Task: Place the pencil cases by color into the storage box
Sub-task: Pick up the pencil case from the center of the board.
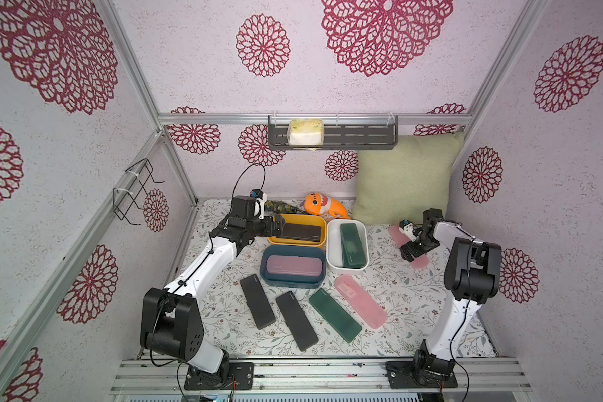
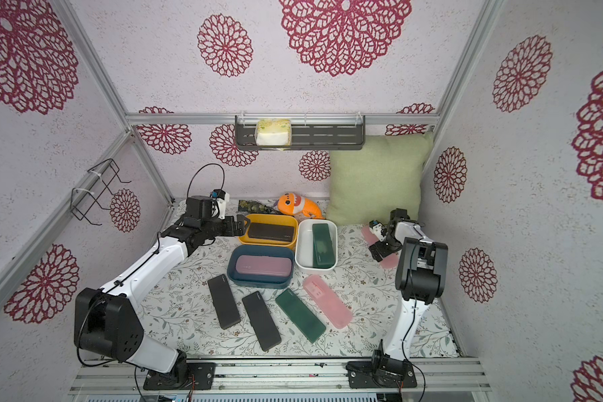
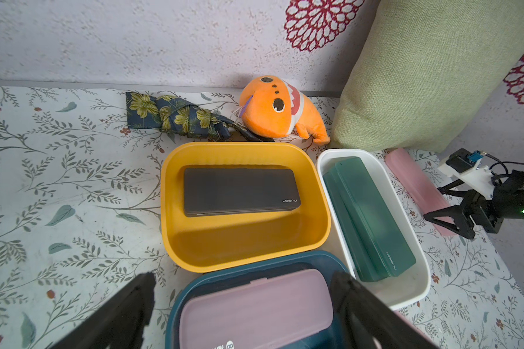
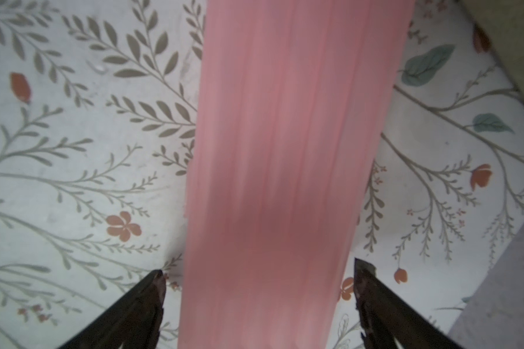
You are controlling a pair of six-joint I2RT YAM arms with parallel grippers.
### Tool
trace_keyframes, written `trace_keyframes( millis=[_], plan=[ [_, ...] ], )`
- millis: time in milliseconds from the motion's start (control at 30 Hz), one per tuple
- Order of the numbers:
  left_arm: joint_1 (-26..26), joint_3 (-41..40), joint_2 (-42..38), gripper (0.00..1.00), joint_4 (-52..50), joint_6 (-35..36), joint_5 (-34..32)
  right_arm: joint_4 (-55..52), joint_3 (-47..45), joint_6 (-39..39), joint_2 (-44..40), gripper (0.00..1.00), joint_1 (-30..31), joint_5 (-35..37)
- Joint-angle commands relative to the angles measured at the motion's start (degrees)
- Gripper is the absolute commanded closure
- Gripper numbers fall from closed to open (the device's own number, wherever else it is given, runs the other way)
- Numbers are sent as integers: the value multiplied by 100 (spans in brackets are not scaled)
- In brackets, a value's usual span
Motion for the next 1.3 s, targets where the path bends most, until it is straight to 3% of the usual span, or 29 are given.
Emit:
trace_keyframes(
  millis=[0, 900, 1033, 1267],
  plan=[
    [44, 148, 81, 3, -73, 36, -56, -48, 201, 118, 42, 1, -23, 12],
    [39, 277, 127, 3, -320, 75, -118, -553, 368, -46, 928, 2, -98, -167],
    [41, 285, 139, 3, -324, 76, -119, -668, 394, -56, 971, 8, -93, -39],
    [47, 293, 153, 3, -321, 67, -83, -884, 460, -81, 1027, 28, -57, 58]
  ],
)
